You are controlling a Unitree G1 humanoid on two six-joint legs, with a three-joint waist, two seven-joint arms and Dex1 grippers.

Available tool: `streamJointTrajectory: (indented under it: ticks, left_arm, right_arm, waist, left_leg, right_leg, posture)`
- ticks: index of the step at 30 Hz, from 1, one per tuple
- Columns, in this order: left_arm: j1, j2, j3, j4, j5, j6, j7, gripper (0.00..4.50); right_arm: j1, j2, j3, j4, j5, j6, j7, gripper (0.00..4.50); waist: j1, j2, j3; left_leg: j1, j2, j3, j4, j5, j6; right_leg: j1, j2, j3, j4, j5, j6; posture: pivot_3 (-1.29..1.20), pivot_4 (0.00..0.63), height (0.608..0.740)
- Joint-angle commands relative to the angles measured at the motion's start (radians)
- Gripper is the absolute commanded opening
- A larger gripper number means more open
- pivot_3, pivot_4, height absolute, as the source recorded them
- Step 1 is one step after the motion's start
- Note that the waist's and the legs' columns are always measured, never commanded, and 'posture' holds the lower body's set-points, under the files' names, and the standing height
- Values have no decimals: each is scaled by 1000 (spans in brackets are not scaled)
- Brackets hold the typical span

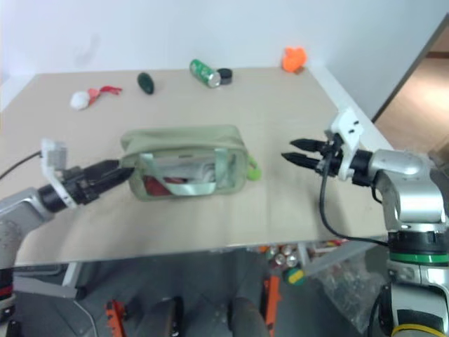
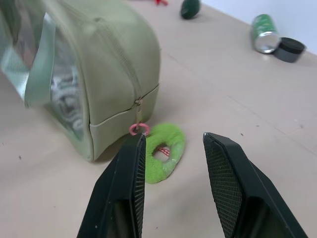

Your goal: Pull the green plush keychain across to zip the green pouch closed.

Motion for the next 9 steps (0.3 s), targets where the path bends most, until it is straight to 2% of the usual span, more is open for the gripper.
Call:
streamJointTrajectory:
  ticks: [1, 5, 9]
  left_arm:
    - [27, 48, 140, 50, 7, -27, 42, 3643]
    - [52, 67, 201, 102, 48, -72, 66, 3643]
    - [39, 49, 210, 126, 42, -76, 84, 3643]
  right_arm:
    - [50, -24, -92, -109, 111, 86, -9, 1854]
    - [102, -17, -133, -180, 186, 166, -48, 1854]
    - [130, -3, -113, -225, 210, 192, -83, 1854]
  waist:
    - [0, 0, 0]
    - [0, 0, 0]
    - [0, 0, 0]
  left_leg:
    - [0, 0, 0, 0, 0, 0]
    - [0, 1, 0, 0, -1, -1]
    - [0, 0, 1, 1, -1, -1]
  right_leg:
    - [0, 0, 0, 0, 0, 0]
    - [0, 0, 0, 0, -2, -3]
    - [0, -1, 0, 0, -2, -4]
  posture:
    - [0, 150, 740]
    - [0, 150, 740]
    - [0, 150, 740]
